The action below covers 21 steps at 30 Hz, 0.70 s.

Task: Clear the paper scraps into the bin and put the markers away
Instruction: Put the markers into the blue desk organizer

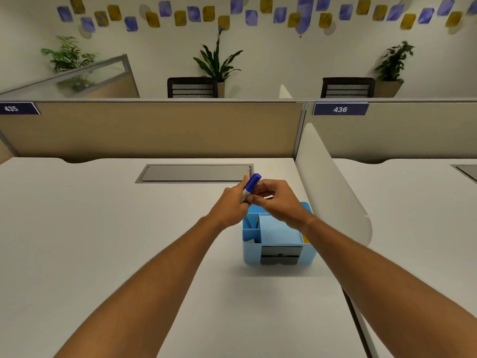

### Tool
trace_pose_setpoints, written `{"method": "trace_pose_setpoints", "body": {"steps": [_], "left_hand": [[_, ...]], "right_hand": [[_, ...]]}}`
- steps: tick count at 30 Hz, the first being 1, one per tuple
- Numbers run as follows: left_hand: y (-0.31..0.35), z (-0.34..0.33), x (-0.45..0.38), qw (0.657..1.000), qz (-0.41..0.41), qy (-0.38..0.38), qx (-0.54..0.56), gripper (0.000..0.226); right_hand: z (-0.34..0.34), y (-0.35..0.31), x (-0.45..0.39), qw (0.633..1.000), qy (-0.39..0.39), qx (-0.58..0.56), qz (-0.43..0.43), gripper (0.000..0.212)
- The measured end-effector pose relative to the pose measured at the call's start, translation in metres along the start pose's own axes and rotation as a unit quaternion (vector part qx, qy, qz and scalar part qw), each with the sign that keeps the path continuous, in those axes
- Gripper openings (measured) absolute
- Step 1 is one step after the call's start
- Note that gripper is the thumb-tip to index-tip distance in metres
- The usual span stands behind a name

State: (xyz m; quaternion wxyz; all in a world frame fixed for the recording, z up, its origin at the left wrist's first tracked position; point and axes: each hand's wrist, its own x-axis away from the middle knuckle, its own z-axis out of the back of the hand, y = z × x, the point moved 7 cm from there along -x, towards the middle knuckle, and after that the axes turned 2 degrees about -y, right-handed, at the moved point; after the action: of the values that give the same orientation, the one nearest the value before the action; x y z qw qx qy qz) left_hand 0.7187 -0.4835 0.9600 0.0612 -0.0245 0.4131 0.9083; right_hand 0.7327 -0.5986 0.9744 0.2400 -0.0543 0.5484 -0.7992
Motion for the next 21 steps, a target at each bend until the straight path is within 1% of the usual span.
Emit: {"method": "trace_pose_setpoints", "body": {"steps": [2,4,6,8,13,15,18,21], "left_hand": [[0.000,-0.003,-0.002,0.992,0.024,-0.035,0.115,0.061],[0.003,-0.008,-0.001,0.973,0.037,-0.072,0.218,0.052],[0.004,-0.011,0.000,0.959,0.046,-0.091,0.265,0.048],[0.002,-0.014,0.003,0.950,0.057,-0.110,0.285,0.049],[-0.006,-0.019,0.008,0.940,0.069,-0.137,0.306,0.043],[-0.009,-0.021,0.010,0.934,0.083,-0.147,0.314,0.046],[-0.012,-0.028,0.012,0.930,0.109,-0.164,0.311,0.052],[-0.013,-0.031,0.014,0.933,0.120,-0.163,0.299,0.050]], "right_hand": [[-0.003,0.000,-0.001,0.998,-0.014,-0.057,-0.019,0.029],[-0.007,0.000,-0.002,0.995,-0.024,-0.092,-0.037,0.034],[-0.010,0.000,-0.004,0.994,-0.027,-0.097,-0.045,0.036],[-0.012,0.000,-0.005,0.993,-0.038,-0.099,-0.050,0.036],[-0.018,0.003,-0.005,0.990,-0.051,-0.120,-0.058,0.037],[-0.017,0.005,-0.005,0.989,-0.035,-0.130,-0.058,0.038],[-0.010,0.006,-0.008,0.986,0.014,-0.155,-0.058,0.033],[-0.007,0.005,-0.012,0.988,0.016,-0.144,-0.055,0.031]]}}
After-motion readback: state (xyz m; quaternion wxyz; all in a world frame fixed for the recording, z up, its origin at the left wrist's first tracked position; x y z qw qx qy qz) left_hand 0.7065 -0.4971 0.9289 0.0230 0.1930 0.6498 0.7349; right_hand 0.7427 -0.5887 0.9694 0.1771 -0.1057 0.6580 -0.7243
